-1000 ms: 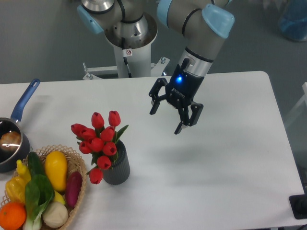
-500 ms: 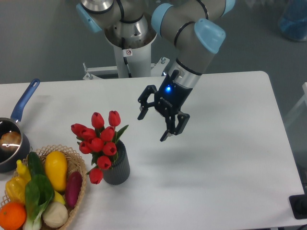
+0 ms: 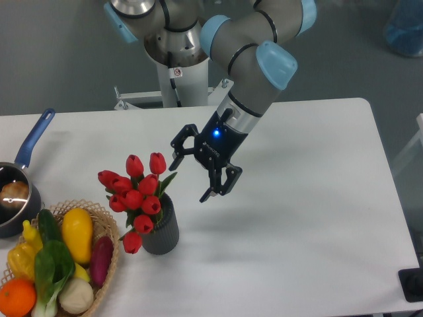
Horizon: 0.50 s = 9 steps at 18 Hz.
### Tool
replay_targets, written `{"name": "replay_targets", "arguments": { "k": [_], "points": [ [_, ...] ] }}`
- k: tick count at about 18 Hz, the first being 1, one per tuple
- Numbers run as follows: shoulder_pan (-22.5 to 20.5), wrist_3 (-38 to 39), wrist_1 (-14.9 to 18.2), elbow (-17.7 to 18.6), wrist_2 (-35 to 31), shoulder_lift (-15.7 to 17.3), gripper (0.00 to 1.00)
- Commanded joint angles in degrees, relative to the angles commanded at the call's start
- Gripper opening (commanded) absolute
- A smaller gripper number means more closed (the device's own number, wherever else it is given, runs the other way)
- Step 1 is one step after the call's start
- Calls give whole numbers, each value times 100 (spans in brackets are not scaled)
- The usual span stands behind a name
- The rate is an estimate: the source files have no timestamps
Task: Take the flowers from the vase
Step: 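Move the open gripper toward the red tulip stems above the vase, then lower the open gripper around the tulip stems just above the vase rim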
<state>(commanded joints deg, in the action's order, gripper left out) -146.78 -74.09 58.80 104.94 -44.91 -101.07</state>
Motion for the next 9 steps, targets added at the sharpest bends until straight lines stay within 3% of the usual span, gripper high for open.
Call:
{"name": "replay_targets", "arguments": {
  "k": [9],
  "points": [
    [106, 26, -18, -26, 97, -71, 100]
  ]
}}
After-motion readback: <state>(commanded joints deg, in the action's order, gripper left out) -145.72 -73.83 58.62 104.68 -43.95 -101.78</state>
